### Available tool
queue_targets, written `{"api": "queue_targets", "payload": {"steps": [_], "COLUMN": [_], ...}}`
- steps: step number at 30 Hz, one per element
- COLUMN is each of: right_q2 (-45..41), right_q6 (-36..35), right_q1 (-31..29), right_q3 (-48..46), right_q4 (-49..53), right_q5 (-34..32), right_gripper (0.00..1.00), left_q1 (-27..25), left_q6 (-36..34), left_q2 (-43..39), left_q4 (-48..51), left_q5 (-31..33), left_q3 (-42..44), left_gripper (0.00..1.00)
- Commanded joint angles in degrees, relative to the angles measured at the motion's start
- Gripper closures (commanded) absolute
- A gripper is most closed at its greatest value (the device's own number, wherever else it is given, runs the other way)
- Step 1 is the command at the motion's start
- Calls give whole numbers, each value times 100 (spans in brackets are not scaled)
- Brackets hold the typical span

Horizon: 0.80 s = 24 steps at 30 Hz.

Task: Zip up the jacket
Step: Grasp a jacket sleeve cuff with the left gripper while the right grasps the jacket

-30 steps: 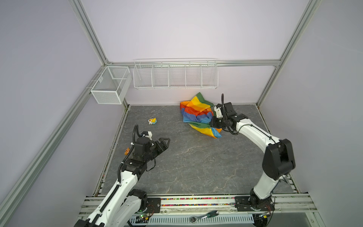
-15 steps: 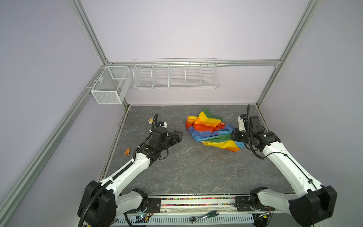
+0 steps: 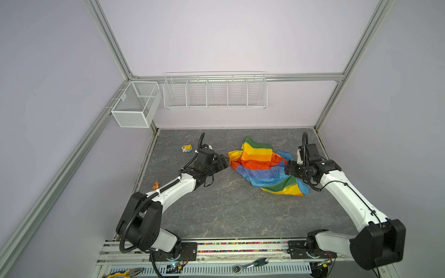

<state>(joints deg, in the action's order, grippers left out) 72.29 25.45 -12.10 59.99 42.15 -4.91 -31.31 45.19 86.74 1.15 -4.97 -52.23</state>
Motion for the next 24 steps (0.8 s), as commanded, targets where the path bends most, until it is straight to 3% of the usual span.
{"api": "queue_targets", "payload": {"steps": [1,9,11,12,15,20,24], "right_q2": [93,227,257,268,286,364,309], "right_q6": [-38,-23,-14,-5,20,-30,-122], "right_q1": [-38,-72,-73,-73,-73,-60,-64], "right_q3": [-122,-421,-502,-533,-586,-332,49], "right_q4": [-14,65,48,39,-21,0,134], "right_q5": [120,61,0,-42,-120,-115,7], "right_gripper": [19,18,19,22,31,68,87], "left_q1": [-37,-115,-155,-179,-193,-199,-192], "left_q6": [42,150,118,104,103,-50,-300], "left_q2": [444,1424,1693,1807,2142,2200,1662], "left_q4": [-316,-602,-603,-592,-622,-452,-83], "left_q5": [-115,-361,-445,-476,-679,-855,-677], "left_q3": [-331,-840,-1023,-1101,-1398,-1861,-2040], "left_gripper": [16,17,21,25,54,97,100]}}
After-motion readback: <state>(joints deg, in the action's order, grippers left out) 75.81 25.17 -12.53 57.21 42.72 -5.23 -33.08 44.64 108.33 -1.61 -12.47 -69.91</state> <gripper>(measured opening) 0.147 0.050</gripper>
